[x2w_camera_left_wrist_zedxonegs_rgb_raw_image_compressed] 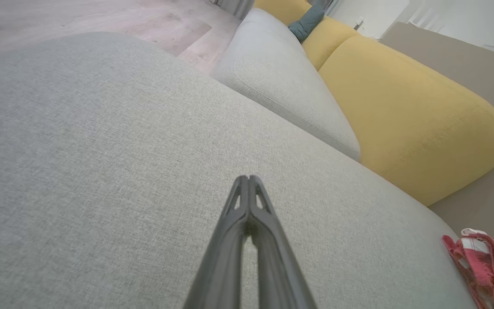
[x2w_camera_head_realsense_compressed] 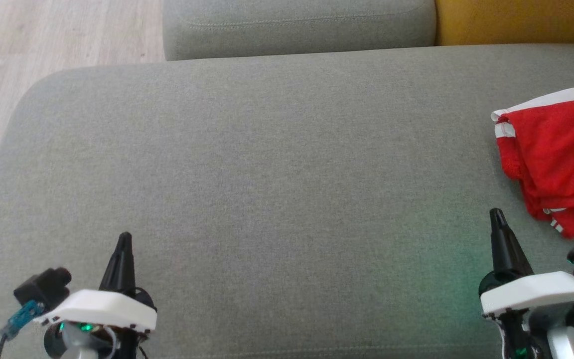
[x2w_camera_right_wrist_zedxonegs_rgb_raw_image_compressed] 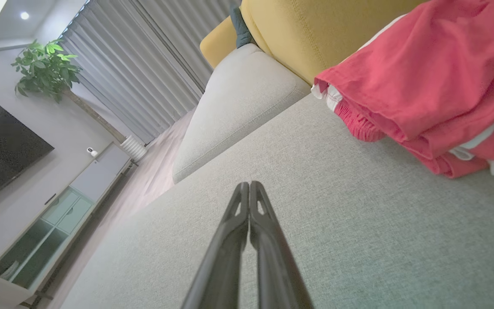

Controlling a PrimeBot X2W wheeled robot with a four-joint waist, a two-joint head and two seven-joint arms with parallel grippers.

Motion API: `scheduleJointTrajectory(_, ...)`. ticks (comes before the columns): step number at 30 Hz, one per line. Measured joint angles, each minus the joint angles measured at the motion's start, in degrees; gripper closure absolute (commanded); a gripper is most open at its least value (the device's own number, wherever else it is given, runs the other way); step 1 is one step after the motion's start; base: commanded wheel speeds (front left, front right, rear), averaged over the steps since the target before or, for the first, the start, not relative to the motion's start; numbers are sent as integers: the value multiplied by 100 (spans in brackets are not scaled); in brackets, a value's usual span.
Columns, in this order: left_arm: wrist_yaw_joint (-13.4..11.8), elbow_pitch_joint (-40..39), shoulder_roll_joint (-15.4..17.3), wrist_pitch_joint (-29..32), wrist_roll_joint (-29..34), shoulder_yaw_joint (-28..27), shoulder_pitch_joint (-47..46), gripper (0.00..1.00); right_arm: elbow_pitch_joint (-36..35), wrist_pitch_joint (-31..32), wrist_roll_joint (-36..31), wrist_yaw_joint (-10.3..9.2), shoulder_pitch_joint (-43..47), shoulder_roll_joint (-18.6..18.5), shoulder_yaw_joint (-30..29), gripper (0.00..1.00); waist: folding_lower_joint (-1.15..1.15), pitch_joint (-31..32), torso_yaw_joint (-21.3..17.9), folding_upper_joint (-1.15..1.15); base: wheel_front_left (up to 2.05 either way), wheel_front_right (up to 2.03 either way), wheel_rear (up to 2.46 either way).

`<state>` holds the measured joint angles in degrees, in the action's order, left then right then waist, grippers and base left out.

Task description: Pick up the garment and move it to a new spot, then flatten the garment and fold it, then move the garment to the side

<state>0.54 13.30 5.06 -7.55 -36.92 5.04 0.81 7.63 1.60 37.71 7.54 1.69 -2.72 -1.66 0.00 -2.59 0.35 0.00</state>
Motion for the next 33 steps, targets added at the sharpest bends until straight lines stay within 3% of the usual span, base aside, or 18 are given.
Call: scheduleJointTrajectory(33,249,104,-107,528,-2126,-361,-122,100,313,98,2162,0,-136,-14,-119,100,0,94,-13,0,0,0,0)
